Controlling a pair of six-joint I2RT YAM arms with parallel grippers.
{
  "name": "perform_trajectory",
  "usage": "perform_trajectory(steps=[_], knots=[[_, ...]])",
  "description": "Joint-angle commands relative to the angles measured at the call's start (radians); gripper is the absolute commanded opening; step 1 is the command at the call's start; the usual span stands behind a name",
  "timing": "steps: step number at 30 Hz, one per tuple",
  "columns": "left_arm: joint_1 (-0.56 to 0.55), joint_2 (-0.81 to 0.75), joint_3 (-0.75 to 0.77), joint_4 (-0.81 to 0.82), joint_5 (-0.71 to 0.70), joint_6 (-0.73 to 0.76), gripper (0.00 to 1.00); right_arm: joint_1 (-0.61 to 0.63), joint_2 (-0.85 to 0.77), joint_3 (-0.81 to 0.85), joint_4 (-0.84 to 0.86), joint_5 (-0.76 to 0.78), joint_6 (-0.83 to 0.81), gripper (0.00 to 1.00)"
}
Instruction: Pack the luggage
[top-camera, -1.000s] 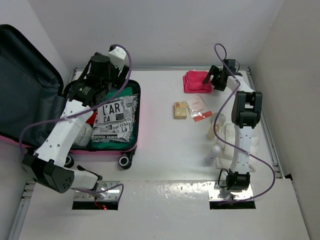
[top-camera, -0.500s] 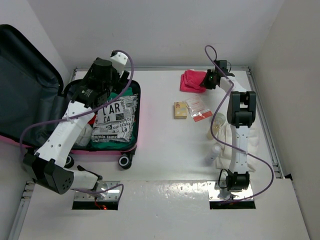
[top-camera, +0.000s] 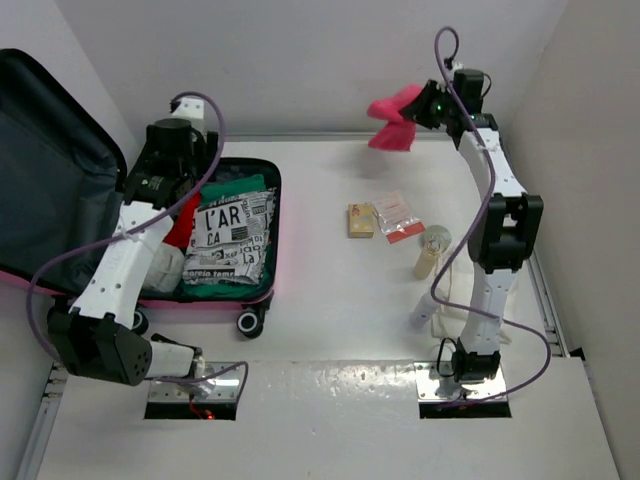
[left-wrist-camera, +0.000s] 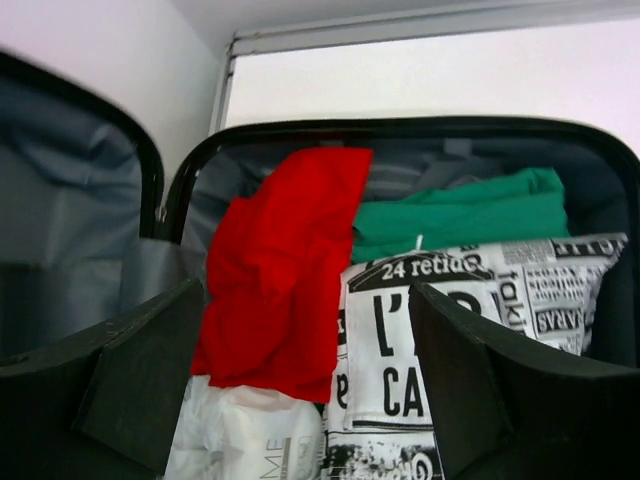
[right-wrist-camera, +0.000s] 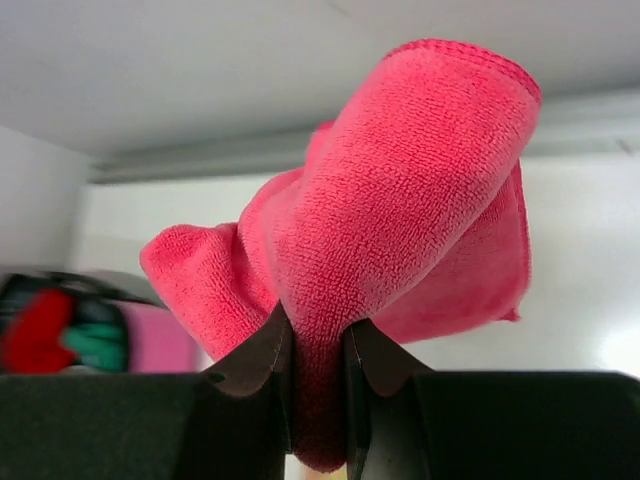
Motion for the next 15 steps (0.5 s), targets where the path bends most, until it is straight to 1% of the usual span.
perform_trajectory(steps=[1,5,6,8,9,12,14,15], knots=[[0.078,-0.043,0.005,0.048,0.023,-0.132,0.87,0.072,-0.128,0.028,0.104,-0.089,0.108,0.00],[0.148,-0.043,0.014,0.057,0.070,-0.181,0.87,0.138,-0.183,0.000,0.177,-0.133,0.222,0.00],[0.161,-0.043,0.014,0.057,0.079,-0.195,0.87,0.186,-0.188,0.000,0.185,-0.136,0.231,0.00],[0.199,-0.054,0.014,0.057,0.104,-0.207,0.87,0.220,-0.193,-0.001,0.223,-0.141,0.283,0.00],[0.211,-0.054,0.014,0.057,0.113,-0.222,0.87,0.274,-0.191,0.000,0.236,-0.142,0.295,0.00],[0.271,-0.077,0.014,0.057,0.173,-0.235,0.87,0.352,-0.171,0.025,0.280,-0.141,0.328,0.00],[0.299,-0.087,0.024,0.048,0.235,-0.247,0.87,0.429,-0.124,0.088,0.309,-0.138,0.325,0.00],[0.326,-0.100,0.024,0.039,0.253,-0.247,0.87,0.443,-0.093,0.103,0.311,-0.126,0.323,0.00]])
